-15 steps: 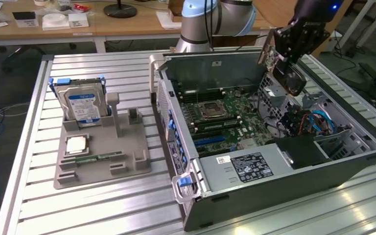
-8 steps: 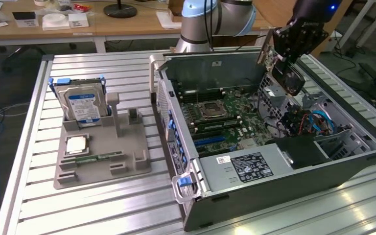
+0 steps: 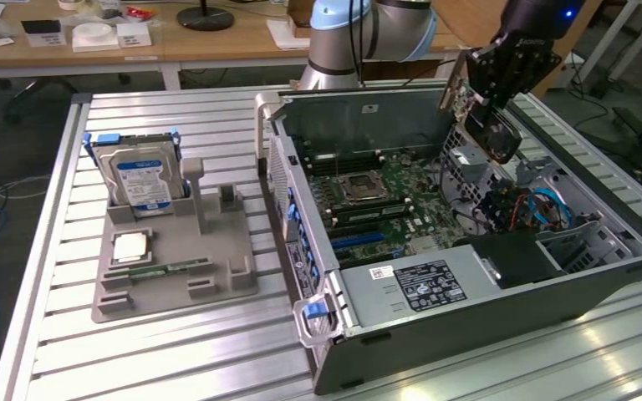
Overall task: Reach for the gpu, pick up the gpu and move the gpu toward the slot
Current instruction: 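Pick up the gpu and move the gpu toward the slot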
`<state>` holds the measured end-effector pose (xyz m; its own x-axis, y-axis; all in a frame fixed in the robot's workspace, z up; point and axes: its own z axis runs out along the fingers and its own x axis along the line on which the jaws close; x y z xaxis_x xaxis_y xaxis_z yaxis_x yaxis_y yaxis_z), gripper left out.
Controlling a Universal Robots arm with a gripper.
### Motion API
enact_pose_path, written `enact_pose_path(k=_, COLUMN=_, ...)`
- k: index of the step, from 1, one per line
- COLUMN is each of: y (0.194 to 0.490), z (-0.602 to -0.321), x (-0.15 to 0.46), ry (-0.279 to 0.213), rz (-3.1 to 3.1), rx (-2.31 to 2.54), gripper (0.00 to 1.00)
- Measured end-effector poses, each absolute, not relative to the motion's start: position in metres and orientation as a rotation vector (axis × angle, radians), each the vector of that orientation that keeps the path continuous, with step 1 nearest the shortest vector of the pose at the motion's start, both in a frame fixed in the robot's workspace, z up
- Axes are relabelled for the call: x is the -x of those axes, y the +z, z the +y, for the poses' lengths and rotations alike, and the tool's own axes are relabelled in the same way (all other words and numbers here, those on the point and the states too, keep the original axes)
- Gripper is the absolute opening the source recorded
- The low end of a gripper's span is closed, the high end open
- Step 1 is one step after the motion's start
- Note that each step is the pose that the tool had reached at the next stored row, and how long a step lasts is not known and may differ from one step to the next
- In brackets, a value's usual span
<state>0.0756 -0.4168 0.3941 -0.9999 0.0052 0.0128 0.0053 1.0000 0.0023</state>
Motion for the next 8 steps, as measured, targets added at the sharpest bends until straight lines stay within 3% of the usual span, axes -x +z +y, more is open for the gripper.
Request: enact_pose_path(k=8, y=0.3941, z=-0.4168, x=-0.0756, ry=-0.004, rz=-3.129, rx=0.008, gripper=0.27)
